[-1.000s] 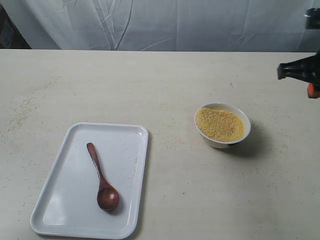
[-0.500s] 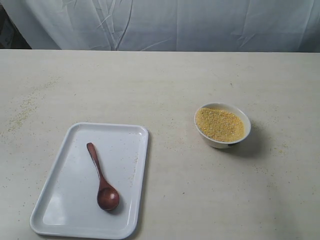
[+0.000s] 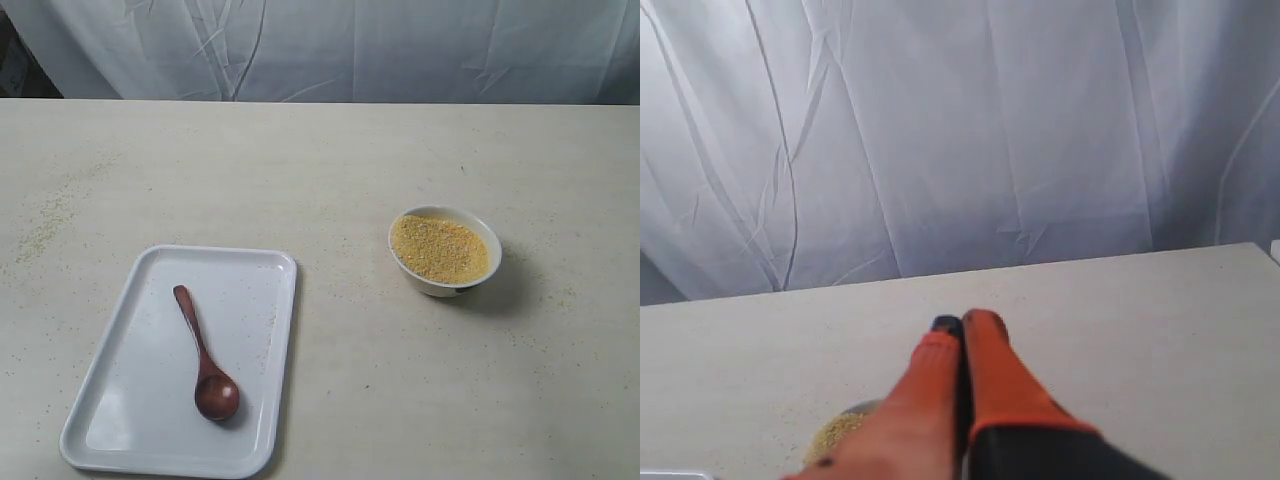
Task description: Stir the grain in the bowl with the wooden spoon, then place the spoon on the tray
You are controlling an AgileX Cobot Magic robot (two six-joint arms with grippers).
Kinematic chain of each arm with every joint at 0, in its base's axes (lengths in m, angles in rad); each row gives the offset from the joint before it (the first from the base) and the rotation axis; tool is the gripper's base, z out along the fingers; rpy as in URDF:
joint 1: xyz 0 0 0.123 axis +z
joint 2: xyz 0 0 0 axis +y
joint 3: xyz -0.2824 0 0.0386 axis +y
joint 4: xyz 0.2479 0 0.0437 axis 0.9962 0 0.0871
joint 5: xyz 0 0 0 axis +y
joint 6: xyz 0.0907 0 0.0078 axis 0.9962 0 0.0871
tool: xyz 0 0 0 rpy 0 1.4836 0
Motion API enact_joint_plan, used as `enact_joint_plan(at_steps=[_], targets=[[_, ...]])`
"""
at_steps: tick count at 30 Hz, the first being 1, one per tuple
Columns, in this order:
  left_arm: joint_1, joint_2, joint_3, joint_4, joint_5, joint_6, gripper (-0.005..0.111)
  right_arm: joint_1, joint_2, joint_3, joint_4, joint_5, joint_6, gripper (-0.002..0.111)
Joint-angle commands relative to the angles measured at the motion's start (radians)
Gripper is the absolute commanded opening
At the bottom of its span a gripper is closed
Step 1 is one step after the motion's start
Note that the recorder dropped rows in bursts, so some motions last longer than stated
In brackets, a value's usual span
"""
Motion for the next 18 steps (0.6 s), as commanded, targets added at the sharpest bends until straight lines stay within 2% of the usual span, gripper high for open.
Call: enact_joint_plan(at_steps=[1, 7, 12, 18], targets=[[0.002, -0.004, 0.002, 0.001, -0.001, 0.0, 0.0, -0.004, -0.009, 0.006, 0.003, -0.035, -0.174, -0.001], [0.002, -0.004, 0.002, 0.001, -0.001, 0.0, 0.0, -0.004, -0.01, 0.025, 0.02, -0.064, -0.174, -0.001], [0.002, -0.004, 0.002, 0.001, -0.001, 0.0, 0.0, -0.004, -0.053, 0.203, 0.043, -0.267, -0.174, -0.001], [0.002, -0.004, 0.002, 0.001, -0.001, 0.0, 0.0, -0.004, -0.095, 0.386, 0.043, -0.237, -0.174, -0.001]])
